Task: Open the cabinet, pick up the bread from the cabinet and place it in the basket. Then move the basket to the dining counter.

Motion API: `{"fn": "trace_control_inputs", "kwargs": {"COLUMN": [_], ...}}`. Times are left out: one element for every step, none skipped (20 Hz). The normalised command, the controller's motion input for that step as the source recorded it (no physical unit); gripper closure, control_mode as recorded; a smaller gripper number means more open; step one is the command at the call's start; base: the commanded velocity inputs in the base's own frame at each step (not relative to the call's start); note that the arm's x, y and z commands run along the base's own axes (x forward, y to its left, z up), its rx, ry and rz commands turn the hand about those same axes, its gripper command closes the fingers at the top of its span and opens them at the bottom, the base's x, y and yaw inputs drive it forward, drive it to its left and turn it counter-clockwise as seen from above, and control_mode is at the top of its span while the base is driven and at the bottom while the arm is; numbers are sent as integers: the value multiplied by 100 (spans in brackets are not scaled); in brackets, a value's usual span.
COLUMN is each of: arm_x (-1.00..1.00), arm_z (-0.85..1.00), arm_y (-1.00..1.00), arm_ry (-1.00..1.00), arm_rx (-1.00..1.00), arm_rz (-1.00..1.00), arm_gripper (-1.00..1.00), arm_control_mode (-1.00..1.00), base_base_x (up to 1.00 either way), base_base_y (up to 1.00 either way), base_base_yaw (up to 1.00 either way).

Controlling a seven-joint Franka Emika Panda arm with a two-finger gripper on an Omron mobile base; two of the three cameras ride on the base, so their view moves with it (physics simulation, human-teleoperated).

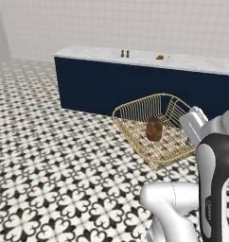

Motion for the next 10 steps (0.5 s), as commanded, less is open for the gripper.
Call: {"fn": "trace_control_inputs", "kwargs": {"arm_x": [0,0,0,0,0,0,0,0,0,0], "arm_z": [0,0,0,0,0,0,0,0,0,0], "arm_y": [0,0,0,0,0,0,0,0,0,0], "arm_ry": [0,0,0,0,0,0,0,0,0,0], "arm_rx": [0,0,0,0,0,0,0,0,0,0], "arm_rz": [0,0,0,0,0,0,0,0,0,0], "arm_gripper": [100,100,100,100,100,100,100,100,100,100], "arm_control_mode": [100,100,100,100,100,100,100,100,100,100], "base_base_x": [74,86,97,100,100,100,100,100,100,100], "base_base_y": [29,40,58,60,54,36,14,0,0,-14], "base_base_yaw": [-71,-66,-62,-61,-59,-55,-37,-18,-1,0]}}
